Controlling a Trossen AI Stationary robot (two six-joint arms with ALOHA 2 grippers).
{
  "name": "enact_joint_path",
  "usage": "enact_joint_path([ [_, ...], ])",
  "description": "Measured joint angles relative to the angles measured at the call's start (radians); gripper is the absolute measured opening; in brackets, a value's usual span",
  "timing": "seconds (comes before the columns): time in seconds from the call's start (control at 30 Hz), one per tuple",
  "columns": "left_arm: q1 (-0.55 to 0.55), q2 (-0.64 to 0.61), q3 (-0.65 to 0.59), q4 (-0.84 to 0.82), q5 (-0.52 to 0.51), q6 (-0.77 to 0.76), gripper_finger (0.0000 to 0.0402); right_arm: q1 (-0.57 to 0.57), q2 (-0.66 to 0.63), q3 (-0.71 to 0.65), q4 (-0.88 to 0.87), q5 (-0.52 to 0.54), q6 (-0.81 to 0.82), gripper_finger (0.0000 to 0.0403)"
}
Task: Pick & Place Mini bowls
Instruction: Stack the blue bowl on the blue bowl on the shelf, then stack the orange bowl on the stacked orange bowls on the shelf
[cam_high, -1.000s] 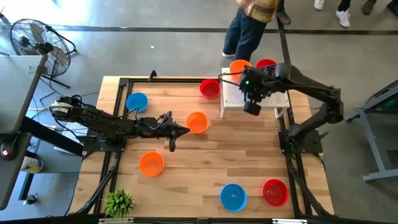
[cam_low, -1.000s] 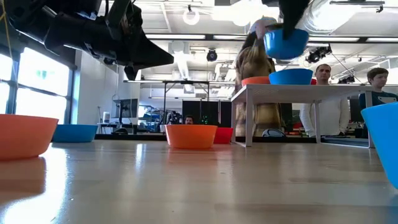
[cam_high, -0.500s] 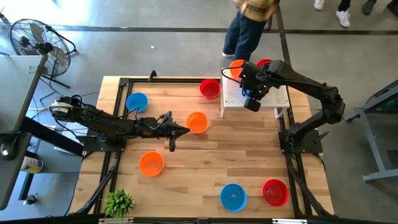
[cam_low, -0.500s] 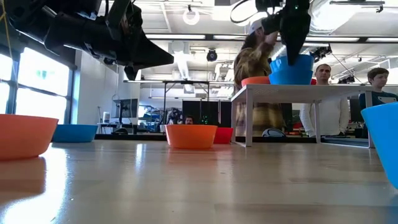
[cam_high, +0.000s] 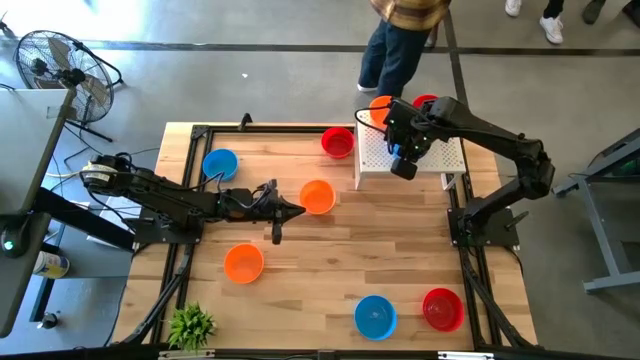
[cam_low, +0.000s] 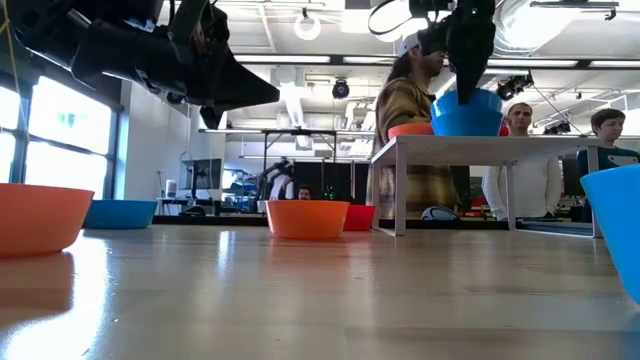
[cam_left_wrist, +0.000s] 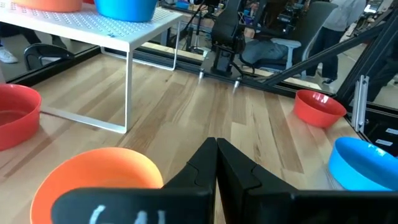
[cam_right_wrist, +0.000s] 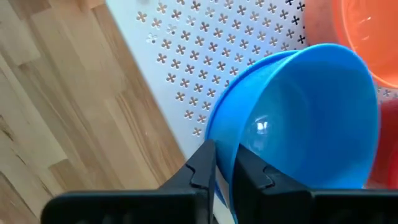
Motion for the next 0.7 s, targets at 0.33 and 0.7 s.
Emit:
enact_joint_path([
  [0.33,0.000,0.000,0.000,0.000,0.001,0.000,0.0001,0.000,0.000,0.000,0.000,-0.004,0.002,0.0057],
  [0.7,0.000,0.000,0.000,0.000,0.002,0.000,0.0001,0.000,-0.004,0.002,0.008,0.003,0.001,0.0105],
])
